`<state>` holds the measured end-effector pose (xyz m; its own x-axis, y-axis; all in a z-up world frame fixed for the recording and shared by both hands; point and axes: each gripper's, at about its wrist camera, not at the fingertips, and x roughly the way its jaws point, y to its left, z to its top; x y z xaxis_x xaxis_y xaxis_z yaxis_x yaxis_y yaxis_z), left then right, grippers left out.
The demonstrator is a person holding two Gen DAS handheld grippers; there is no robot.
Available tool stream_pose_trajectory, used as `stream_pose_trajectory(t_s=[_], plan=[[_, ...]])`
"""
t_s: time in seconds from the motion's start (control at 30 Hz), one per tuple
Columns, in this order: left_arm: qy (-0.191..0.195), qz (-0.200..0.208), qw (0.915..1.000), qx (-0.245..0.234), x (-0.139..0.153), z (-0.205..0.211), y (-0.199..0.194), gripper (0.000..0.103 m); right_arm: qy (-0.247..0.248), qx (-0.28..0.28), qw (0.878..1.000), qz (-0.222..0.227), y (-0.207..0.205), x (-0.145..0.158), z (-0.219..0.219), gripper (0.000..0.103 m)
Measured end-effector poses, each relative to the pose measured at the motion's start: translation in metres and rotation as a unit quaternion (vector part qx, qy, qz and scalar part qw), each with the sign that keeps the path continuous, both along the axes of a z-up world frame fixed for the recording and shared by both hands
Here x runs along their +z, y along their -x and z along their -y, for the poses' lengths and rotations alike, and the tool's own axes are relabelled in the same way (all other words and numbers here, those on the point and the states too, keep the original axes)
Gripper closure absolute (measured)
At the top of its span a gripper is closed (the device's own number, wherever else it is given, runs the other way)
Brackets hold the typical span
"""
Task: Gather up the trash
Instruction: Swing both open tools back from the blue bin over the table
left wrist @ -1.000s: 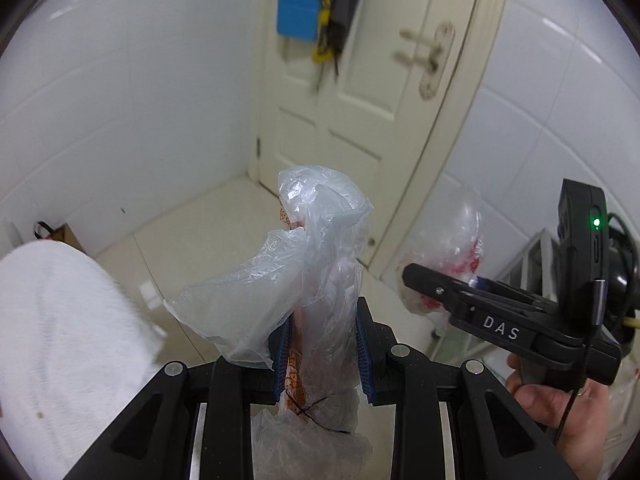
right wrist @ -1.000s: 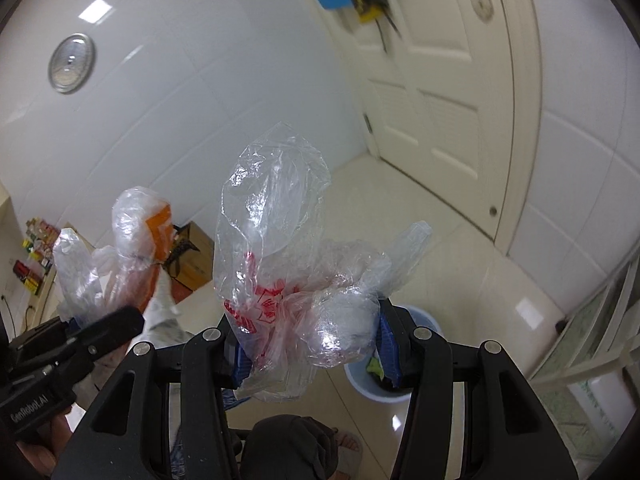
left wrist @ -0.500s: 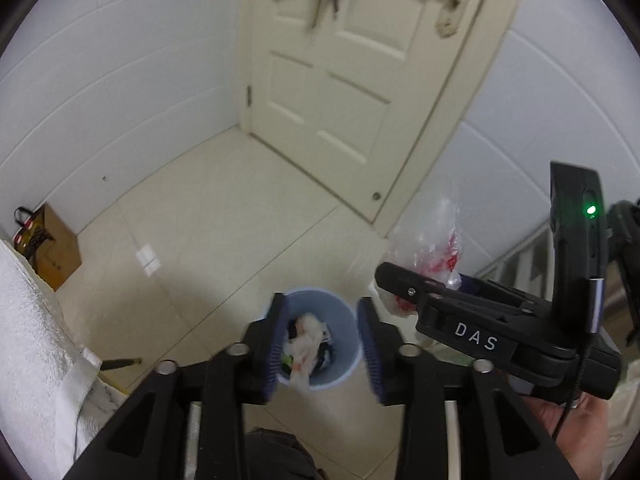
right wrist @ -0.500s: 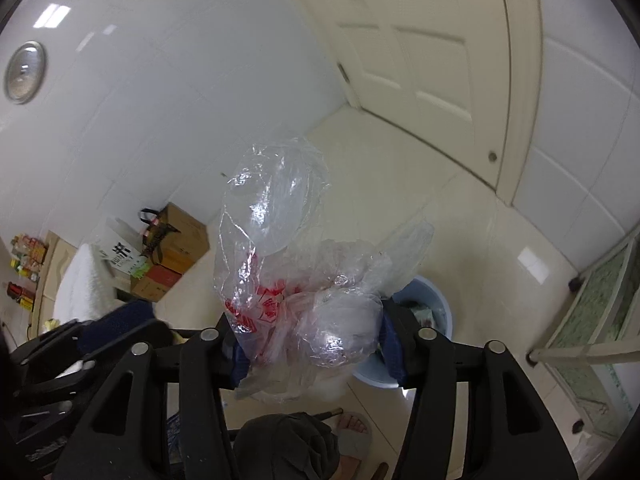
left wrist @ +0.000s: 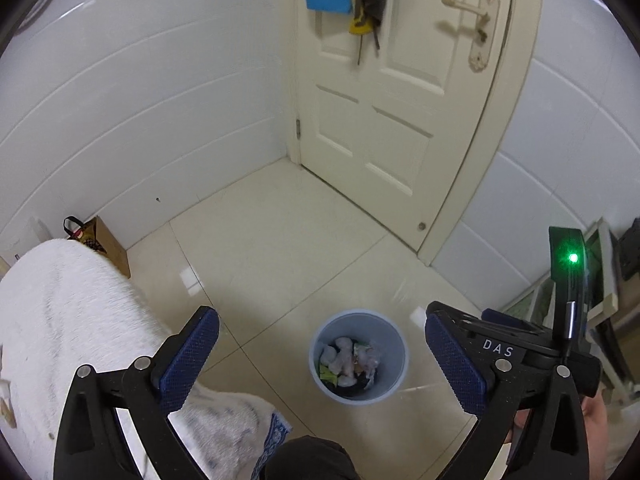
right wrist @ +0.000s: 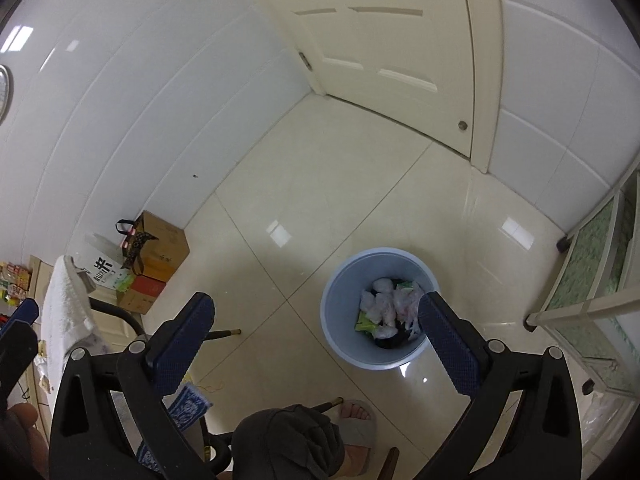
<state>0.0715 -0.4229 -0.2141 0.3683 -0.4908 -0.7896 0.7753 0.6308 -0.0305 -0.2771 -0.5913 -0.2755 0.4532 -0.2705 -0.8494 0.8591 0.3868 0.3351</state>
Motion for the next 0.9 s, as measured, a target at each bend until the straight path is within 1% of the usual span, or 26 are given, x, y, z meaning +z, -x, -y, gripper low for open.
stream_pose_trajectory(t_s=[0.07,0.13,0.23,0.4,0.53,0.67,0.77,0.9], plan=[[0.012,0.005,0.9999,0.003,0.009,-0.011,0.006,0.001,0.007,0.000,1.000,0.004,-0.001,0.009,-0.008,0.000],[0.025,0.013,0.9996,0.007,0.024,-0.036,0.017,0.001,0.016,0.003,1.000,0.011,-0.003,0.020,-0.015,0.000],[0.041,0.024,0.9987,0.016,0.040,-0.059,0.026,0.001,0.034,0.012,0.999,0.020,-0.007,0.040,-0.030,0.000],[0.068,0.044,0.9961,0.036,0.064,-0.117,0.044,0.001,0.062,0.039,0.997,0.035,-0.022,0.074,-0.060,0.000],[0.085,0.050,0.9933,0.059,0.079,-0.154,0.056,0.001,0.086,0.069,0.993,0.034,-0.039,0.096,-0.085,0.000],[0.103,0.062,0.9891,0.085,0.093,-0.193,0.072,0.001,0.106,0.099,0.989,0.042,-0.059,0.116,-0.110,0.000],[0.113,0.074,0.9851,0.106,0.101,-0.226,0.088,0.001,0.118,0.133,0.983,0.046,-0.078,0.129,-0.134,0.000],[0.123,0.089,0.9786,0.139,0.108,-0.270,0.109,0.001,0.135,0.188,0.972,0.045,-0.108,0.141,-0.170,0.000]])
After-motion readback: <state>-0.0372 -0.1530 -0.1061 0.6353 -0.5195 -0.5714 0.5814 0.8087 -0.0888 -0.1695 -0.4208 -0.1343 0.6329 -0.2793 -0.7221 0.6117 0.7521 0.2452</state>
